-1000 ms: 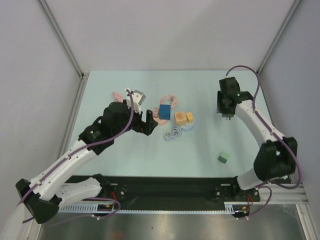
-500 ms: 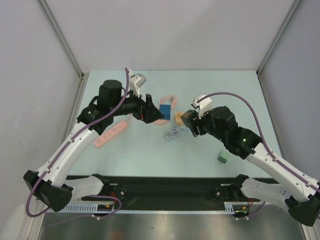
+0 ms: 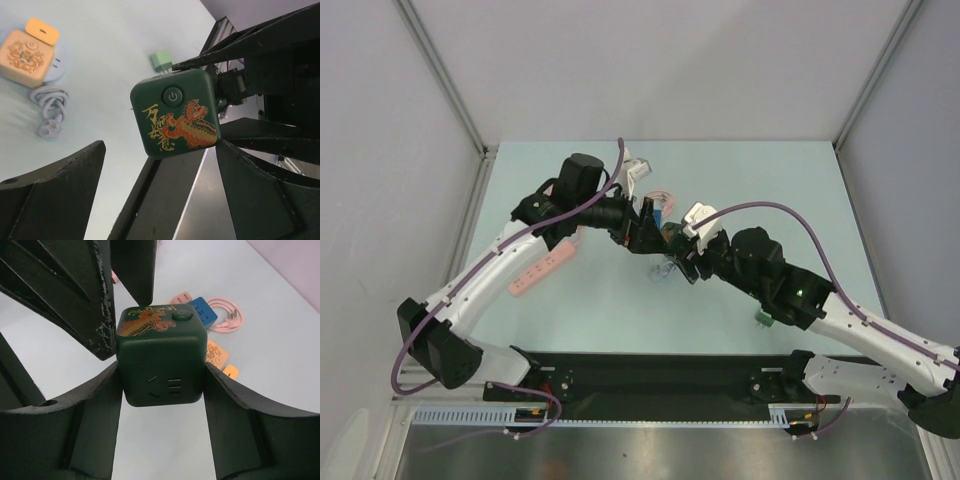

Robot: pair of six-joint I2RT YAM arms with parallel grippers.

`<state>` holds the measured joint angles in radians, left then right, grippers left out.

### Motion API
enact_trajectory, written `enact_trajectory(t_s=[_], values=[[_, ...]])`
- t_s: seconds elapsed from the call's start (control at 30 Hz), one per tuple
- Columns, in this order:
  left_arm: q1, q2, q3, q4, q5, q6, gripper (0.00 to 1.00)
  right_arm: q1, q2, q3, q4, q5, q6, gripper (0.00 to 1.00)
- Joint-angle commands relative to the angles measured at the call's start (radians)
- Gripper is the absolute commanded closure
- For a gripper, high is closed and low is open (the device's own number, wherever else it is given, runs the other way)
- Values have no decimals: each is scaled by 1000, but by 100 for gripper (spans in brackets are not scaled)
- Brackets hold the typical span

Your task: Insert the plug

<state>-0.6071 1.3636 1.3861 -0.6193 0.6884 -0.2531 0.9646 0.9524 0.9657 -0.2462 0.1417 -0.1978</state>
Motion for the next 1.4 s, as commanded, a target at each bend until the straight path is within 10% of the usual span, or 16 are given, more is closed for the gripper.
enact_trajectory(t_s=[0.0,0.67,0.97,1.03,1.07,1.37], values=[[-5,17,65,-3,20,8,2,32,-4,-5,117,22,-46,100],[-6,115,48,-11,121,11,23,68,49,-8,153,30,-80,100],[-8,127,4,-43,183,34,75,68,55,-41,171,16,-100,100],[-6,143,7,-52,223,23,62,68,62,-45,166,15,-110,100],[-8,161,11,-66,233,21,33,68,62,-47,163,13,-114,100],[-8,183,8,-135,161,40,30,74,59,-55,163,7,-141,100]])
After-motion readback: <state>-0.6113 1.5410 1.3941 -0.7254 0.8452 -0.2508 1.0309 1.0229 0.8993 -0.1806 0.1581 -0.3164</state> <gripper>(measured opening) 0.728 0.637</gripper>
